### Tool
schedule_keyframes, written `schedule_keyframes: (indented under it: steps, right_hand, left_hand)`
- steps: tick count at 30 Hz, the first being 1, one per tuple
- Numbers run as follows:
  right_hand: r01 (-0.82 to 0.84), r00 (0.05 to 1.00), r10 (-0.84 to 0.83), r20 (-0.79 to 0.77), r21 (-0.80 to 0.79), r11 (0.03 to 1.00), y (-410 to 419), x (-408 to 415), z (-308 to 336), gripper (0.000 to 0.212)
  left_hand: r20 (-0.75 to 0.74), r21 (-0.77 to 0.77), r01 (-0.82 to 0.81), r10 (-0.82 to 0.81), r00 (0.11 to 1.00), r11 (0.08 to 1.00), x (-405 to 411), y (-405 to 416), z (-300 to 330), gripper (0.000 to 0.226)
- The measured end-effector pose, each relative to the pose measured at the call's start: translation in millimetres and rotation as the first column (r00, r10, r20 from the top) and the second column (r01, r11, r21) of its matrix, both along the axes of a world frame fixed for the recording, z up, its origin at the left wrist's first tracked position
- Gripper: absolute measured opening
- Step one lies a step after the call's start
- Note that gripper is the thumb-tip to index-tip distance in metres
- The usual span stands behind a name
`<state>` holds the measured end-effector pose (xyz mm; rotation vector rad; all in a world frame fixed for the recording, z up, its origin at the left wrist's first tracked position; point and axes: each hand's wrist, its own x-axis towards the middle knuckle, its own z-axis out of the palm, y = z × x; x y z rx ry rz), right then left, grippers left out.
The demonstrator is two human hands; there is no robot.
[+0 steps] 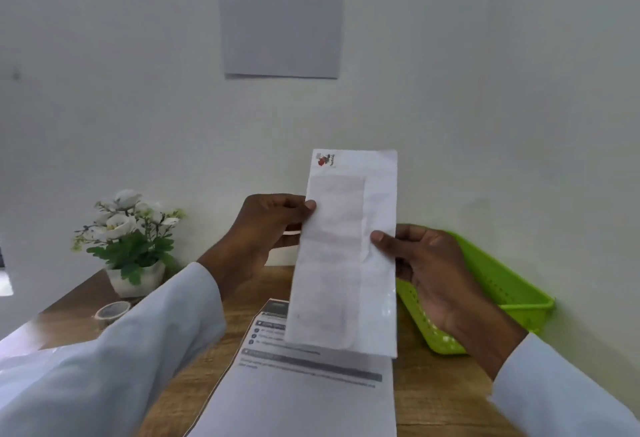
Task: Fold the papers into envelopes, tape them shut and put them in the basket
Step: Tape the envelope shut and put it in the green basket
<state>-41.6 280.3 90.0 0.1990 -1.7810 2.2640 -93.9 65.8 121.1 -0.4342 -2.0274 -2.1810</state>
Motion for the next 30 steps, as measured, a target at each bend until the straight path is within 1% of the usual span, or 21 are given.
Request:
schedule_keyframes:
  steps: [4, 6, 8, 11, 13, 14, 16, 17, 18, 19, 20, 22, 23, 25, 27, 28, 30]
  right_hand:
    - [0.170, 0.984, -0.164, -0.076, 0.082, 0.982, 29, -21, 27, 0.012]
    - [0.270, 0.960, -0.255, -0.119, 0.130, 0.954, 49, -35, 39, 0.009]
    - [0.377, 0.923, -0.349, -0.164, 0.189, 0.907, 70, -49, 46, 0.006]
    - [0.558, 0.829, -0.510, -0.227, 0.303, 0.772, 103, -68, 45, 0.018]
    - [0.632, 0.767, -0.588, -0.255, 0.451, 0.630, 118, -79, 38, 0.013]
    - [0.650, 0.736, -0.618, -0.275, 0.541, 0.534, 124, -83, 34, 0.012]
    - [0.643, 0.690, -0.643, -0.332, 0.690, 0.334, 132, -91, 24, 0.014]
    - [0.622, 0.680, -0.642, -0.355, 0.742, 0.249, 134, -93, 19, 0.012]
    - [0.597, 0.674, -0.641, -0.368, 0.782, 0.179, 136, -94, 14, 0.007]
    - [0.573, 0.669, -0.643, -0.374, 0.810, 0.124, 137, -96, 10, 0.008]
    - [0.542, 0.666, -0.647, -0.371, 0.836, 0.079, 139, -98, 6, 0.015]
    - [0.480, 0.683, -0.639, -0.354, 0.877, 0.028, 142, -99, -2, 0.023]
    - [0.449, 0.697, -0.627, -0.348, 0.894, 0.003, 143, -98, -5, 0.024]
    - [0.379, 0.732, -0.596, -0.330, 0.924, -0.047, 144, -98, -11, 0.019]
    - [0.326, 0.752, -0.574, -0.325, 0.939, -0.105, 145, -97, -14, 0.008]
    - [0.311, 0.755, -0.573, -0.318, 0.944, -0.115, 145, -98, -15, 0.014]
    - [0.266, 0.764, -0.572, -0.298, 0.954, -0.142, 146, -100, -17, 0.034]
  left_hand:
    - [-0.074, 0.006, 0.027, -0.027, 0.997, 1.000, -19, 31, 26, 0.014]
    - [-0.094, 0.023, 0.023, -0.021, 0.995, 0.999, -33, 52, 38, 0.011]
    - [-0.097, 0.009, 0.000, 0.001, 0.995, 1.000, -45, 75, 40, 0.007]
    - [-0.085, -0.045, -0.030, 0.026, 0.996, 0.999, -65, 114, 29, 0.013]
    - [-0.070, -0.061, -0.066, 0.062, 0.996, 0.996, -77, 133, 15, 0.015]
    - [-0.056, -0.072, -0.085, 0.081, 0.995, 0.994, -84, 142, 7, 0.014]
    - [-0.027, -0.137, -0.115, 0.112, 0.993, 0.984, -93, 157, -11, 0.010]
    - [-0.014, -0.183, -0.136, 0.136, 0.991, 0.974, -97, 163, -20, 0.009]
    - [-0.004, -0.228, -0.157, 0.161, 0.987, 0.961, -99, 169, -28, 0.010]
    - [0.000, -0.273, -0.178, 0.185, 0.983, 0.945, -100, 174, -35, 0.011]
    - [-0.001, -0.318, -0.199, 0.210, 0.978, 0.927, -101, 179, -40, 0.012]
    - [-0.027, -0.439, -0.251, 0.266, 0.964, 0.863, -102, 186, -47, 0.014]
    - [-0.055, -0.502, -0.273, 0.285, 0.957, 0.820, -101, 188, -50, 0.020]
    - [-0.109, -0.596, -0.288, 0.280, 0.954, 0.749, -102, 192, -57, 0.030]
    - [-0.140, -0.664, -0.284, 0.257, 0.956, 0.692, -103, 196, -62, 0.033]
    - [-0.162, -0.698, -0.290, 0.250, 0.955, 0.655, -103, 197, -64, 0.030]
    - [-0.224, -0.749, -0.321, 0.234, 0.946, 0.580, -104, 199, -65, 0.024]
